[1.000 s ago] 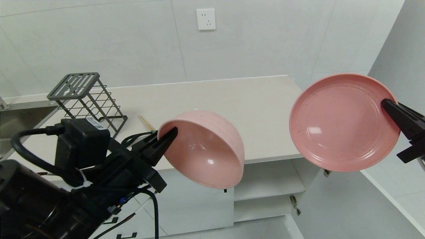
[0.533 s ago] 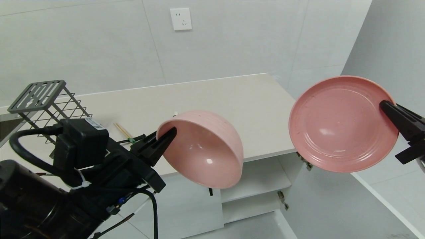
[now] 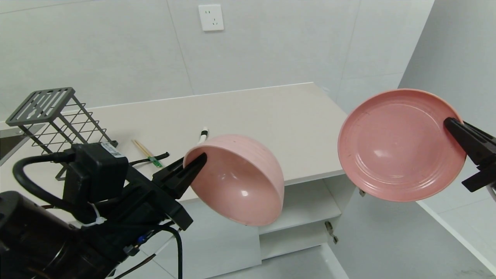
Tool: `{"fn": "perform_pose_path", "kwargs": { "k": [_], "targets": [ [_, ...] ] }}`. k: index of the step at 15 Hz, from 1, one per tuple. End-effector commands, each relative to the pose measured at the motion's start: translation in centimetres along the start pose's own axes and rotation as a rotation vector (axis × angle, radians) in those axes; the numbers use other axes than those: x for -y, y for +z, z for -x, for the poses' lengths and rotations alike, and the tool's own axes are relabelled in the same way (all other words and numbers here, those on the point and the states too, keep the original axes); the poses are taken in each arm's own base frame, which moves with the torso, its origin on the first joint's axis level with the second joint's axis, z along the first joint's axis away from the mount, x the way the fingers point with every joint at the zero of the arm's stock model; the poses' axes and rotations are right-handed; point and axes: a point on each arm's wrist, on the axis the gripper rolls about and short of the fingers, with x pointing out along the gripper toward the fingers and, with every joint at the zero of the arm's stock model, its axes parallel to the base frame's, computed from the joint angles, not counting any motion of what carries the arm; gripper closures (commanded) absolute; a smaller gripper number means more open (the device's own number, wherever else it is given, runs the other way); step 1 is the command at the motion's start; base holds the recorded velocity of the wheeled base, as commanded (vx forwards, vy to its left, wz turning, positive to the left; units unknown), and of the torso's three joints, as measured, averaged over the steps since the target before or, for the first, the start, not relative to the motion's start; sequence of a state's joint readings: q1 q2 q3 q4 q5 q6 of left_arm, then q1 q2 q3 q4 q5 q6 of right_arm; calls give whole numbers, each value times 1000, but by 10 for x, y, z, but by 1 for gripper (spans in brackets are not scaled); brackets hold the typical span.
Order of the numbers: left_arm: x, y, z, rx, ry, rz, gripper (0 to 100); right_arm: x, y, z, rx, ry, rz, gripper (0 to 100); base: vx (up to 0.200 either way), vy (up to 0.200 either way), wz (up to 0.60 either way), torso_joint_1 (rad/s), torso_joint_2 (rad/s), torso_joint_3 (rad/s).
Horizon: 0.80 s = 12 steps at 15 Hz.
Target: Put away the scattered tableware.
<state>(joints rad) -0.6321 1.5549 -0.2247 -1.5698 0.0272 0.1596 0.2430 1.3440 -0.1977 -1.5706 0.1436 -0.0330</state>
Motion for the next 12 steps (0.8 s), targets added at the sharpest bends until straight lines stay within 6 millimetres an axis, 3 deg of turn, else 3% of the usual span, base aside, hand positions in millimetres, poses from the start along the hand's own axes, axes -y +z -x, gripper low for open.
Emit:
{"fn": "perform_pose_path", "kwargs": {
  "k": [1, 5, 12],
  "targets": [
    [0, -1, 0, -3, 0, -5, 100, 0, 0, 0, 1, 1, 2, 100, -200, -200, 0, -198, 373, 198],
    [1, -6, 3, -29, -4, -5, 100, 0, 1, 0, 4, 1, 2, 100, 0, 0, 0, -118, 243, 116],
    [1, -8, 8, -43, -6, -6, 100, 0, -1, 0, -2, 2, 18, 100, 0, 0, 0, 0, 0, 0]
  ]
}}
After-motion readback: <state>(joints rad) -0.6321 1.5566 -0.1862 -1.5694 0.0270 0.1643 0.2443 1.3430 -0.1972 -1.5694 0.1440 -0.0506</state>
